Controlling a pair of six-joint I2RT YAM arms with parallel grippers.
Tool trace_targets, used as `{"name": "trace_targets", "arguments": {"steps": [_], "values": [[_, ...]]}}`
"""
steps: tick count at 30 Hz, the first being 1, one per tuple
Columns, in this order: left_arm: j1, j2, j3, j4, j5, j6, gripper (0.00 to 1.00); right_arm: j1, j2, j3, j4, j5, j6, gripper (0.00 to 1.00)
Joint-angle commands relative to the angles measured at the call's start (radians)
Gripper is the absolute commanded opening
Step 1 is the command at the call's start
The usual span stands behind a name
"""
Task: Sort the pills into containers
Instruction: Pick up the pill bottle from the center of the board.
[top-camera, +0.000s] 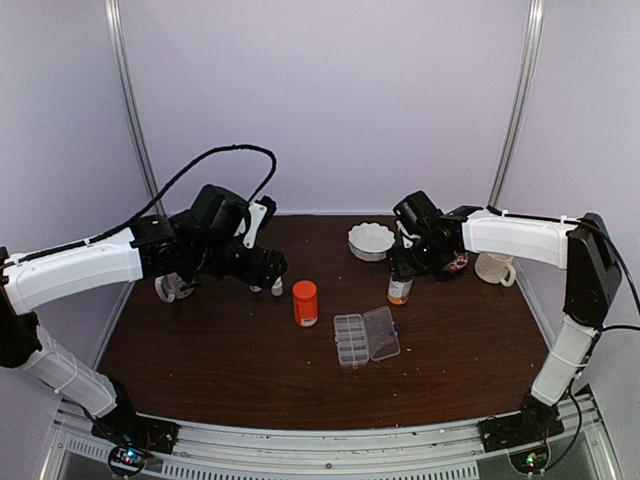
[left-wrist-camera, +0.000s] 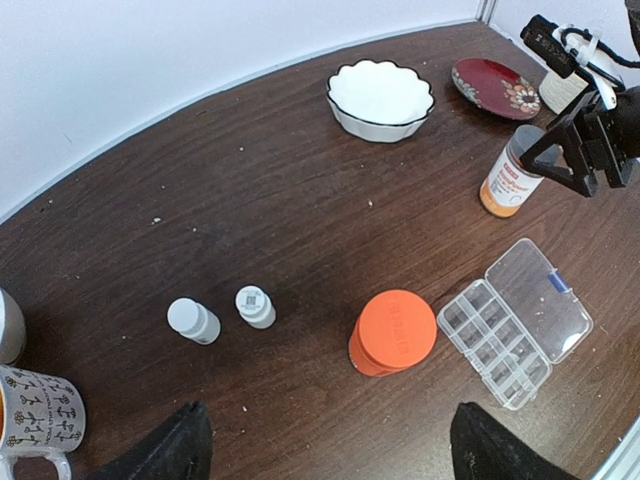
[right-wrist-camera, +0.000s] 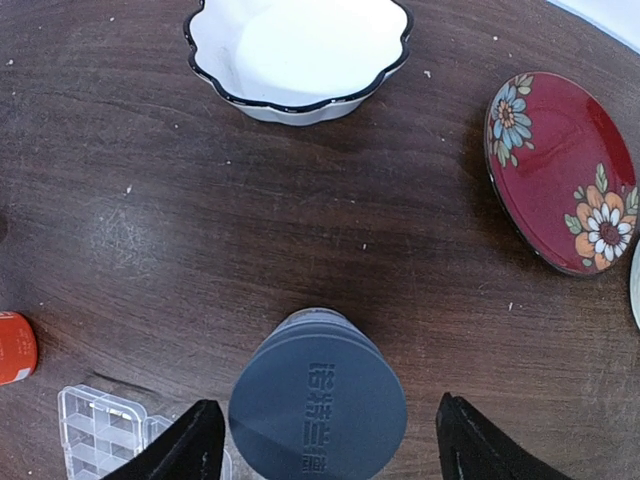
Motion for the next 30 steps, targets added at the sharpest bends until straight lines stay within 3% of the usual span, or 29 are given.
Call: {"name": "trace_targets", "arguments": {"steps": [1,8,13,23,30], "values": [[0.006,-0.025,-0.013,0.056,-0.016,0.017,0.86,-0.006,0.019,0.042,-0.014,-0.006,-0.01,0.72],[0.007,-0.047,-0.035,0.055,-0.025,0.014,0.86,-0.006,0.043,0.077,-0.03,-0.009,-0.017,0.56],[0.007,-0.05,-0.044,0.056,-0.025,0.014,0.86,-0.007,0.011,0.079,-0.037,-0.012,-0.019,0.51],[0.006,-0.06,-0.061,0.109,0.018,0.015,0.85,-0.006,-0.117,0.068,-0.048,-0.035,-0.035,0.51],[0.006,-0.061,-0.075,0.138,0.06,0.003,0.85,-0.006,-0.089,0.061,-0.073,-0.028,-0.049,0.51]]}}
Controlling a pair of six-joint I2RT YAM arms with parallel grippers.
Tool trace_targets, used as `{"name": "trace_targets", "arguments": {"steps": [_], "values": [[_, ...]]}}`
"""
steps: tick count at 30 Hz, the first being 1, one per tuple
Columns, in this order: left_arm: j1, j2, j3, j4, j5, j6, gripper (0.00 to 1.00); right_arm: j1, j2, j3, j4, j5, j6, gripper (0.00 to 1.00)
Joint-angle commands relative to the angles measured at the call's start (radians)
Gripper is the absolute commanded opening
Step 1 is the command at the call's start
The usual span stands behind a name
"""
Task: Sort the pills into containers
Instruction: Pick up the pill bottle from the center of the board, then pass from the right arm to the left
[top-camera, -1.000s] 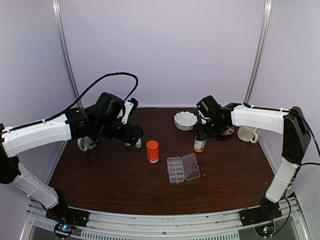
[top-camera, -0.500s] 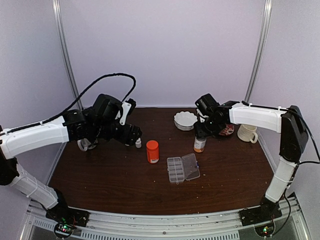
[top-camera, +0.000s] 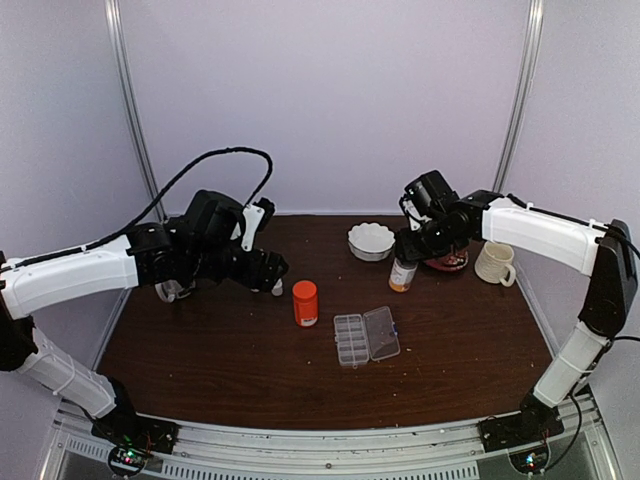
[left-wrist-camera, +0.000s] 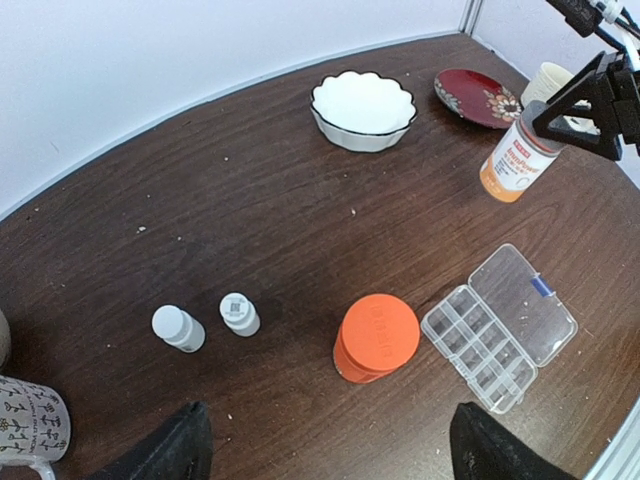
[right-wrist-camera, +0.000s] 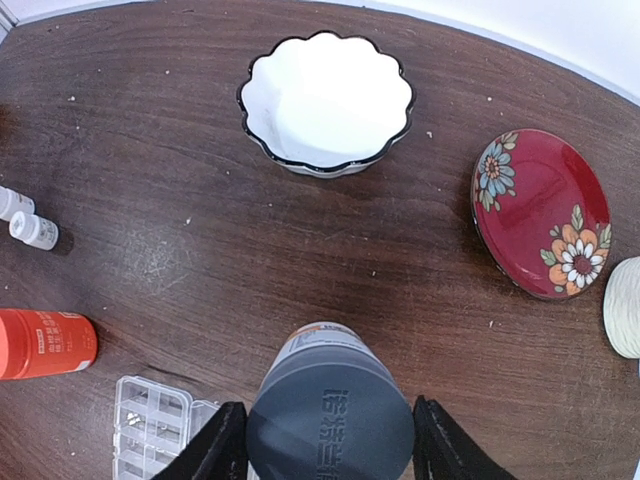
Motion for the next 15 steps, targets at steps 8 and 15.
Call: {"name": "trace_targets", "arguments": {"steps": [8,15], "values": [[0.006,-0.027,-0.036,0.086,0.052,-0.006,0.85,-0.003,0.078,-0.029,-0.023,0.026,-0.022,0.53],[0.006,-0.006,-0.03,0.085,0.055,-0.01,0.85,0.002,0.095,-0.049,-0.029,0.028,-0.028,0.65]]}}
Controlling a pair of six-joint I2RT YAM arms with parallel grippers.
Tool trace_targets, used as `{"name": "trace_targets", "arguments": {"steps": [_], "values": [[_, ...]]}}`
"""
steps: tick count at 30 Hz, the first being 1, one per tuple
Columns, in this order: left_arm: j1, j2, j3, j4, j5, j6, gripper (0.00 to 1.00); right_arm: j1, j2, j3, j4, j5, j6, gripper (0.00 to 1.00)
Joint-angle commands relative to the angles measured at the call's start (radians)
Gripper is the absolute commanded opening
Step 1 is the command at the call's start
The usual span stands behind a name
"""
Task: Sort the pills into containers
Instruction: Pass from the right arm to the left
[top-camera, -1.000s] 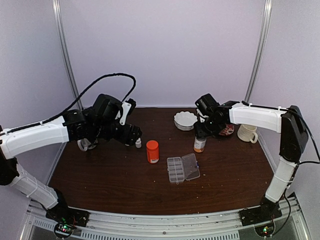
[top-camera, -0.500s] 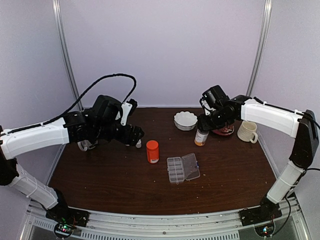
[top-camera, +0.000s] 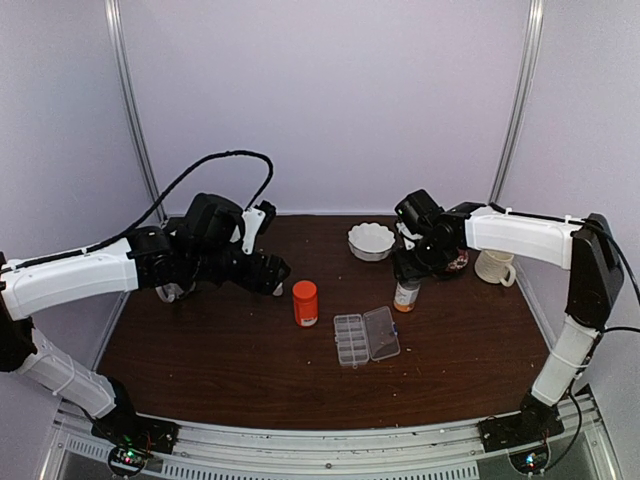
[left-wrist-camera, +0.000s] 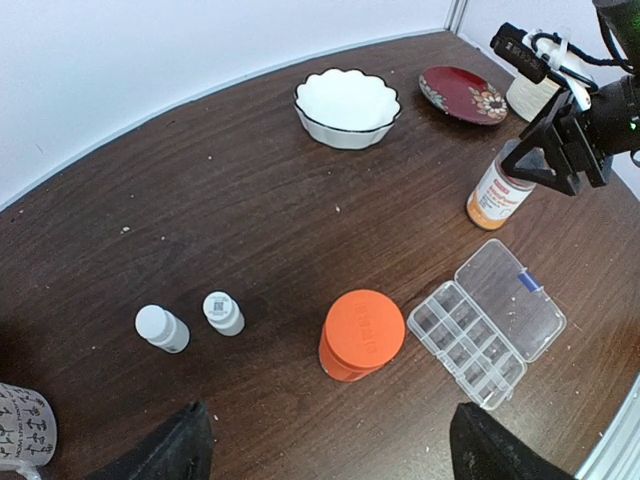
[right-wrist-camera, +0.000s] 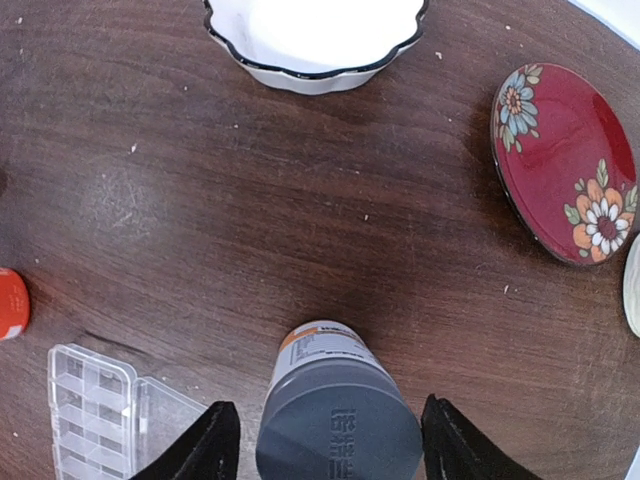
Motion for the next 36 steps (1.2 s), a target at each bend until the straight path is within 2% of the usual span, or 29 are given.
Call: {"name": "trace_targets", "arguments": {"steps": [1,4,9,14,25,27,29,36], "values": [[0.006,0.004,0.001,0.048,0.014,-0.008,0.85,0.004,-0.001,-0.02,0.0,0.028,-0.009,0.71],[0.007,0.013,0.005,0.044,0.018,-0.008,0.85,0.005,-0.009,-0.026,-0.003,0.037,-0.011,0.77],[0.006,0.011,0.006,0.045,0.021,-0.007,0.85,0.005,-0.002,-0.025,-0.013,0.04,-0.008,0.77],[0.006,0.008,0.013,0.032,0.019,-0.005,0.85,0.005,0.009,-0.03,-0.013,0.031,-0.006,0.66],[0.006,0.007,0.011,0.03,0.017,-0.006,0.85,0.005,0.02,-0.018,-0.018,0.028,-0.011,0.66],[0.006,0.006,0.013,0.031,0.017,-0.006,0.85,0.005,0.019,-0.019,-0.019,0.028,-0.012,0.63],[0.005,0.007,0.015,0.029,0.017,-0.005,0.85,0.005,0.017,-0.017,-0.02,0.026,-0.014,0.54],[0.006,0.0,0.016,0.029,0.019,-0.003,0.85,0.008,-0.069,-0.02,-0.009,0.018,-0.025,0.51]]}}
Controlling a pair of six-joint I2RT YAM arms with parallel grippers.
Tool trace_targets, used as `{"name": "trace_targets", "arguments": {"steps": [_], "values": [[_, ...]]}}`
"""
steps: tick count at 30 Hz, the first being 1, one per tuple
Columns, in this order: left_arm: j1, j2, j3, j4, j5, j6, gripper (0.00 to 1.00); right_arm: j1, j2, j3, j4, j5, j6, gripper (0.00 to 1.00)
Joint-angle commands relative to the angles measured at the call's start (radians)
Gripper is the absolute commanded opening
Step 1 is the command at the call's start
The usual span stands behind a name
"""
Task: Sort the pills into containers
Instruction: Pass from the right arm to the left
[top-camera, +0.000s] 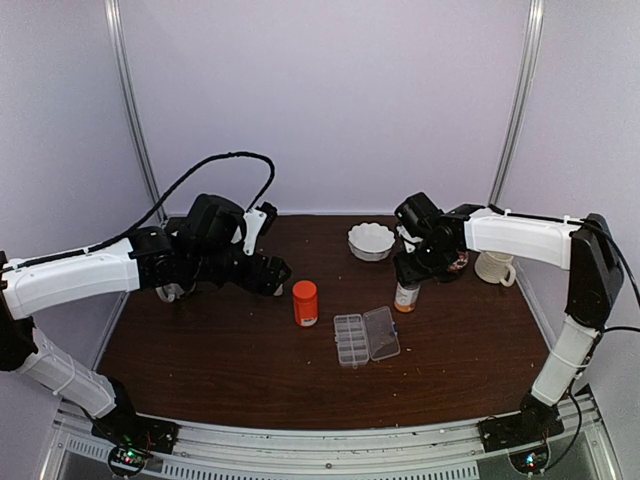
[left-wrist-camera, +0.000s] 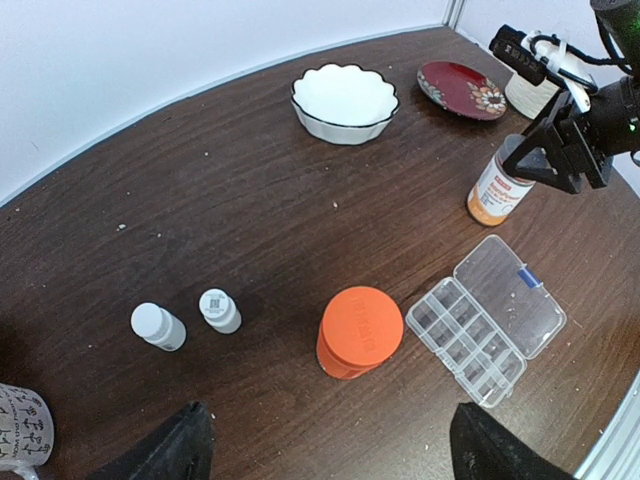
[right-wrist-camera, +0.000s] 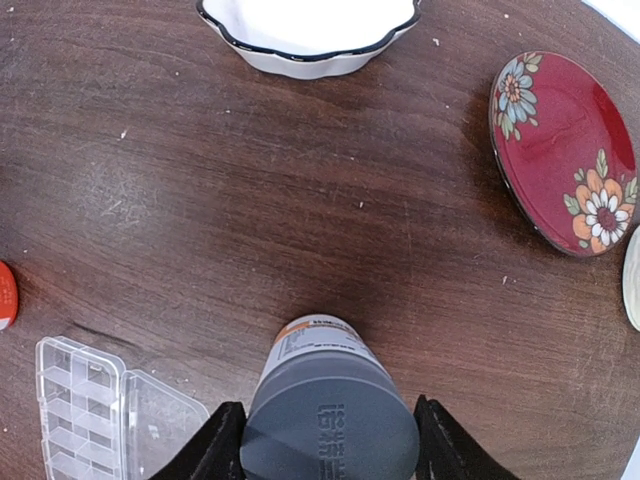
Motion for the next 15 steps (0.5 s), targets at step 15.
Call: {"name": "trace_targets", "arguments": {"steps": [15], "values": [[-0.093,-0.222,-0.222,0.532,0.131,0.317,0.89,0.091,-0.458,-0.098,0.346,-0.478,0.155,0.41]]}}
